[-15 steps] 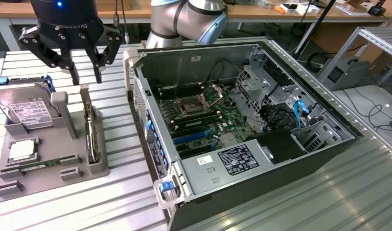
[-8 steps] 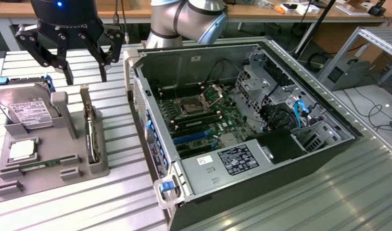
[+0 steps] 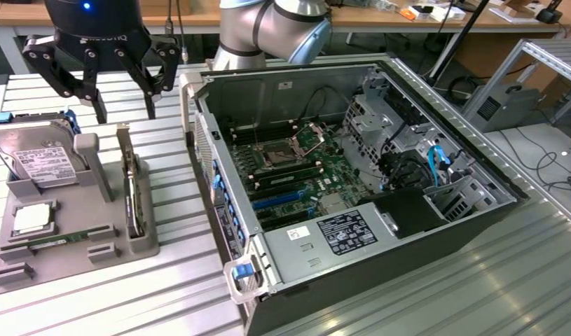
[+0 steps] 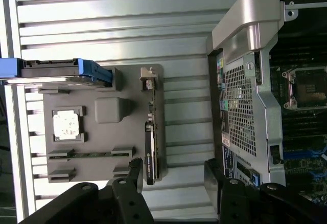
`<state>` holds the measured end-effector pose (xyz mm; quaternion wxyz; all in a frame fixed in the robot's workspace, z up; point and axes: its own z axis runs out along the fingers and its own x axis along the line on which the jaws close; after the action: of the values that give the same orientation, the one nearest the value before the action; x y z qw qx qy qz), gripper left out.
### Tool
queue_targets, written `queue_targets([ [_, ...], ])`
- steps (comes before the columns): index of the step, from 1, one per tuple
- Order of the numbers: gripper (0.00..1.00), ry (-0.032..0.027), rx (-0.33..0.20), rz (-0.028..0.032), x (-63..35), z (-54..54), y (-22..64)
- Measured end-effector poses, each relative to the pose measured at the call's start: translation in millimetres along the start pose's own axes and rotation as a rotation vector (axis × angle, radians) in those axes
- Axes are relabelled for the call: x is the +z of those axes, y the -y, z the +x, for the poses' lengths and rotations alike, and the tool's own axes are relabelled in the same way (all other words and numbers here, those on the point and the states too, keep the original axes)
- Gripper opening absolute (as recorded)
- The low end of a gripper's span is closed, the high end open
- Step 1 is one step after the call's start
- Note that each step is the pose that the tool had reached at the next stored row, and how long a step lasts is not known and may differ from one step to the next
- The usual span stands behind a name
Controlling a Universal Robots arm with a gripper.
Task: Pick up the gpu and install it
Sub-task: 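Pick up the gpu and move the gpu toward the slot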
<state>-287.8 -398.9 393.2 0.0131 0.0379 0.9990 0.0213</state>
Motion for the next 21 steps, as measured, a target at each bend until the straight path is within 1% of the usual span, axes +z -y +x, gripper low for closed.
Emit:
queue_targets([
  [4, 0.60, 0.0001, 0.000, -0.0001, 1.8, 0.1, 0.1],
  [6, 0.60, 0.0001, 0.000, -0.0001, 5.1, 0.1, 0.2],
  [18, 0.60, 0.0000, 0.000, -0.0001, 16.1, 0.5, 0.7],
  [20, 0.60, 0.0000, 0.000, -0.0007, 17.8, 0.6, 0.8],
  [21, 0.60, -0.0002, 0.000, -0.0031, 19.2, 0.7, 0.8],
])
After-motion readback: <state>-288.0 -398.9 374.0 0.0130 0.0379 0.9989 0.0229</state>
